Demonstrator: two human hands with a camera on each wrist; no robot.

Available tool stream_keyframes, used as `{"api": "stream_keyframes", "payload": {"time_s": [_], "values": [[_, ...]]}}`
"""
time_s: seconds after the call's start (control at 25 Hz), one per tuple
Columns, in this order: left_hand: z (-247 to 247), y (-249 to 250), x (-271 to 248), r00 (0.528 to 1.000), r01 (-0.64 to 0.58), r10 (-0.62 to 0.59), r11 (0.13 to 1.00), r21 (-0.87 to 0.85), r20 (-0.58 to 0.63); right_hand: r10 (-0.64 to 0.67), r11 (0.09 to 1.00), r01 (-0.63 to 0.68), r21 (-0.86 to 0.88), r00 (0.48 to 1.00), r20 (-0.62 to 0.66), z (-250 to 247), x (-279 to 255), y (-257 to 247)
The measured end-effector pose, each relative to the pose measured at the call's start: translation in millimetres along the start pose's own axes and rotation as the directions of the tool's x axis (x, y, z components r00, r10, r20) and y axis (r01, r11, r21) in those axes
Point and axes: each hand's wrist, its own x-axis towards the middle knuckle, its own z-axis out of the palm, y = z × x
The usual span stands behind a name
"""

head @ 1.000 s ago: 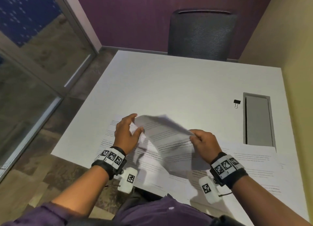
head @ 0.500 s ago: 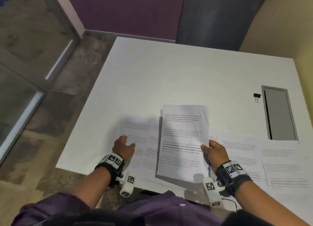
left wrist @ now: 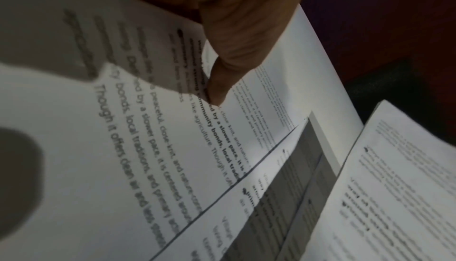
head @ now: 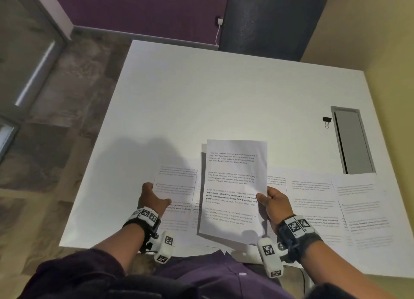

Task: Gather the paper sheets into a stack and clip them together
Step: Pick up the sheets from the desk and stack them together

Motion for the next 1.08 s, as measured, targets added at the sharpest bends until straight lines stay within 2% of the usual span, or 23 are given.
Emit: {"api": "stream_keyframes", "payload": {"time_s": [0.16, 0.36, 0.44, 0.56, 0.68, 0.84, 0.92, 1.04, 1.08], "values": [[-16.2, 20.1, -3.3, 0.996, -0.078, 0.079, 0.997, -0.022, 0.030, 0.005, 1.000, -0.005, 0.015, 1.000, -0.020, -3.6, -0.7, 5.1], [-69.8, 53.5, -23.5, 0.981, -0.193, 0.194, 0.971, -0.141, -0.002, 0.000, 1.000, 0.000, 0.005, 1.000, -0.026, -3.6, 0.4, 5.1], [-99.5, 63.8, -30.6, 0.969, -0.241, 0.247, 0.936, -0.258, -0.012, -0.006, 1.000, 0.006, 0.018, 1.000, -0.021, -1.1, 0.5, 2.1], [-127.9, 75.0, -30.4, 0.949, -0.208, 0.295, 0.846, -0.491, 0.106, -0.011, 0.999, 0.012, 0.046, 1.000, -0.024, 2.0, -2.2, -3.7], [-111.6, 78.4, -34.7, 0.906, -0.091, 0.317, 0.793, -0.603, 0.280, 0.028, 0.994, -0.030, 0.104, 0.999, 0.026, 5.2, -9.8, -6.1], [-64.1, 90.2, -45.9, 0.830, -0.061, 0.353, 0.827, -0.558, 0.432, 0.047, 0.982, -0.075, 0.173, 0.986, 0.161, 7.5, -21.9, -17.4], [-44.8, 97.7, -50.0, 0.803, -0.085, 0.390, 0.823, -0.561, 0.450, 0.044, 0.959, -0.105, 0.262, 0.972, 0.229, 3.5, -34.9, -24.2], [-33.5, 107.2, -57.9, 0.818, -0.105, 0.390, 0.825, -0.556, 0.424, -0.003, 0.928, -0.114, 0.354, 0.950, 0.313, -1.5, -51.6, -30.3], [-30.9, 109.4, -60.4, 0.806, -0.095, 0.389, 0.828, -0.552, 0.446, -0.013, 0.918, -0.117, 0.379, 0.946, 0.324, -4.7, -54.3, -29.6]]}}
